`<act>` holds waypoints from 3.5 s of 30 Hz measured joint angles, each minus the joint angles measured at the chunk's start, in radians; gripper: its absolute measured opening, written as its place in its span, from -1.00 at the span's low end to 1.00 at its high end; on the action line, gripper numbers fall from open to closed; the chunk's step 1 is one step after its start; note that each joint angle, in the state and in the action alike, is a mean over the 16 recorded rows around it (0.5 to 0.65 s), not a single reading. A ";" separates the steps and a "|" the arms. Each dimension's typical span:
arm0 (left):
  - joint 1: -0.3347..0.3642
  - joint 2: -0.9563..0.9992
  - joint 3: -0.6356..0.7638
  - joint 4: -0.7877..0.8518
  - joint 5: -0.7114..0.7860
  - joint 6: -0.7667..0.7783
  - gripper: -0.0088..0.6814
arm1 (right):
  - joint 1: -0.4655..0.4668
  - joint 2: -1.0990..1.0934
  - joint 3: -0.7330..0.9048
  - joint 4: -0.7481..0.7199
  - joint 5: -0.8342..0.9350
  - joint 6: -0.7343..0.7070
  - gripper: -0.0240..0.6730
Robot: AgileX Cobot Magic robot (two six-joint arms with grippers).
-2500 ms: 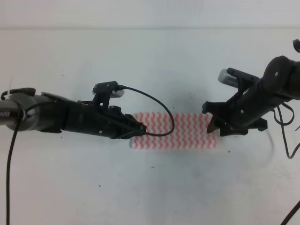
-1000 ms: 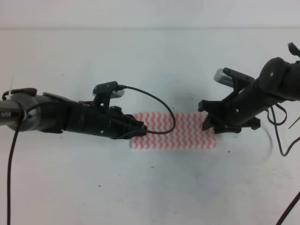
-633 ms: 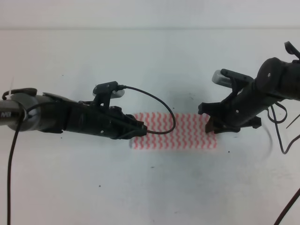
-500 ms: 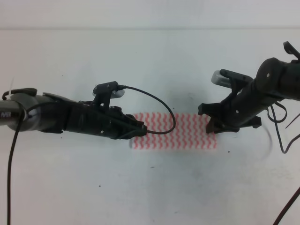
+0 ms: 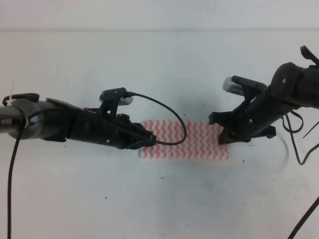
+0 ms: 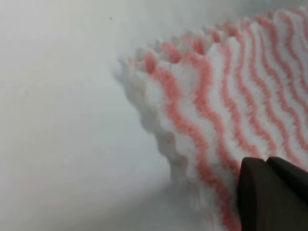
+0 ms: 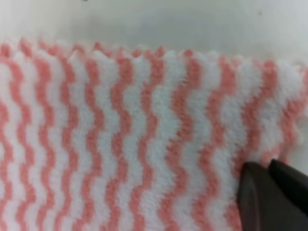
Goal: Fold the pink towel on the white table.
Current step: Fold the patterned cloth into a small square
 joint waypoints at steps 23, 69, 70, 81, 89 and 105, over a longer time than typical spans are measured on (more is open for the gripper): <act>0.000 -0.001 0.000 0.020 0.009 0.001 -0.99 | 0.055 -0.066 -0.123 0.085 0.015 -0.048 -0.98; 0.008 -0.014 -0.001 0.128 -0.012 -0.091 -0.99 | 0.082 -0.065 -0.129 0.167 -0.014 -0.098 -0.98; 0.007 -0.013 -0.001 0.128 -0.012 -0.091 -0.99 | 0.082 -0.066 -0.129 0.176 -0.015 -0.102 -0.98; -0.027 -0.011 -0.001 0.122 -0.024 -0.093 -0.99 | 0.091 -0.067 -0.129 0.276 -0.020 -0.162 -0.98; -0.048 -0.011 -0.001 0.110 -0.033 -0.092 -0.99 | 0.115 -0.063 -0.129 0.309 -0.040 -0.187 -0.98; -0.047 -0.037 -0.001 0.102 -0.018 -0.086 -0.99 | 0.130 -0.023 -0.128 0.312 -0.064 -0.193 -0.98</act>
